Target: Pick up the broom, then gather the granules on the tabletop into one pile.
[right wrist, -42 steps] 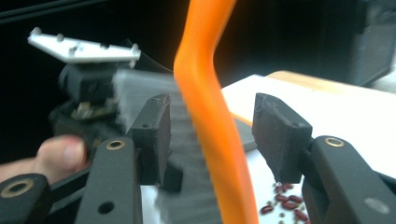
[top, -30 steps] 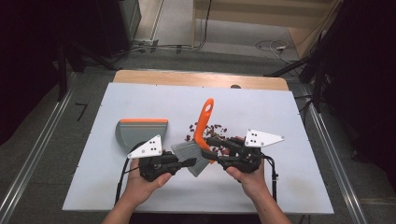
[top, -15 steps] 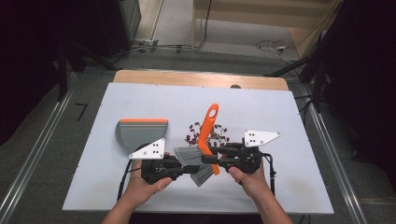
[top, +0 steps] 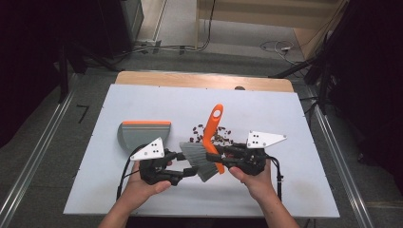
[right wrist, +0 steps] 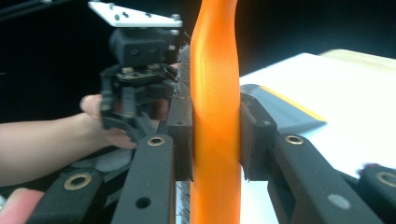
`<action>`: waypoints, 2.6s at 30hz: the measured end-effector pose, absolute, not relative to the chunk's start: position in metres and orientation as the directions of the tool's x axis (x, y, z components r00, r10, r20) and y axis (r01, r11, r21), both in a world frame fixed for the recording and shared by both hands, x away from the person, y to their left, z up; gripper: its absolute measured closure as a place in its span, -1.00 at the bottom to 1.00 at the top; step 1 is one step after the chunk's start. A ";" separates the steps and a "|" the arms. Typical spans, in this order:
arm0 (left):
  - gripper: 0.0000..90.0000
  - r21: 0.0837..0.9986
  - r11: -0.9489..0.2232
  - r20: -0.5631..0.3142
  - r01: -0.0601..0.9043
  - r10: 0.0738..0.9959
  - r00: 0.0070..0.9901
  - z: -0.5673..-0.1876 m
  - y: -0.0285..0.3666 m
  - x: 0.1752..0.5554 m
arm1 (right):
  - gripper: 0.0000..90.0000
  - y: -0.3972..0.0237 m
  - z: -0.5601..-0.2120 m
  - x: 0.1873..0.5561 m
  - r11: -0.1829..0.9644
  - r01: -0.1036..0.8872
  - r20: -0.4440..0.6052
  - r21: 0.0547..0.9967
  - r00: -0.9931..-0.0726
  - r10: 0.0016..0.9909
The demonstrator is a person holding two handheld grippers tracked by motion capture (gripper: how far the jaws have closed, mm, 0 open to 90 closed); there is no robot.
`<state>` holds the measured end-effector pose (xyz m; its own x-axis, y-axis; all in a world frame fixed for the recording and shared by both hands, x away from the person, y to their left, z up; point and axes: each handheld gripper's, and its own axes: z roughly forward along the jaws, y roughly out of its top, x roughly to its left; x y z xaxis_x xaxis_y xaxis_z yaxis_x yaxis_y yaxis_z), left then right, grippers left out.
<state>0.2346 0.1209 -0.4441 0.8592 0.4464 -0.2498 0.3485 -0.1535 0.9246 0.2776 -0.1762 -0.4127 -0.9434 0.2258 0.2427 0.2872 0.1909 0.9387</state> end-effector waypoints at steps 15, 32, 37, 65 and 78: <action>-1.00 0.925 -0.153 -0.198 0.347 0.587 0.785 -0.446 0.141 0.233 | 0.52 -0.202 -0.413 0.295 0.273 0.362 0.156 0.891 -0.810 0.565; -1.00 0.925 -0.161 -0.176 0.345 0.623 0.762 -0.445 0.152 0.230 | 0.52 -0.234 -0.407 0.318 0.305 0.423 0.097 0.853 -0.703 0.705; -1.00 0.928 -0.137 -0.182 0.346 0.643 0.744 -0.442 0.162 0.227 | 0.52 -0.236 -0.408 0.325 0.329 0.450 0.074 0.830 -0.675 0.734; -1.00 0.930 -0.132 -0.167 0.342 0.678 0.716 -0.446 0.187 0.228 | 0.52 -0.195 -0.426 0.401 0.531 0.599 -0.161 0.600 -0.559 0.813; -0.99 0.932 -0.119 -0.179 0.342 0.669 0.721 -0.443 0.187 0.228 | 0.53 -0.149 -0.434 0.406 0.646 0.574 -0.234 0.504 -0.629 0.741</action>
<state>0.2278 0.1868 -0.4426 0.7212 0.6692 -0.1789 0.3416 -0.1189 0.9323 0.4058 -0.1492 -0.4344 -0.6292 0.7414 -0.2335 0.5738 0.6457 0.5038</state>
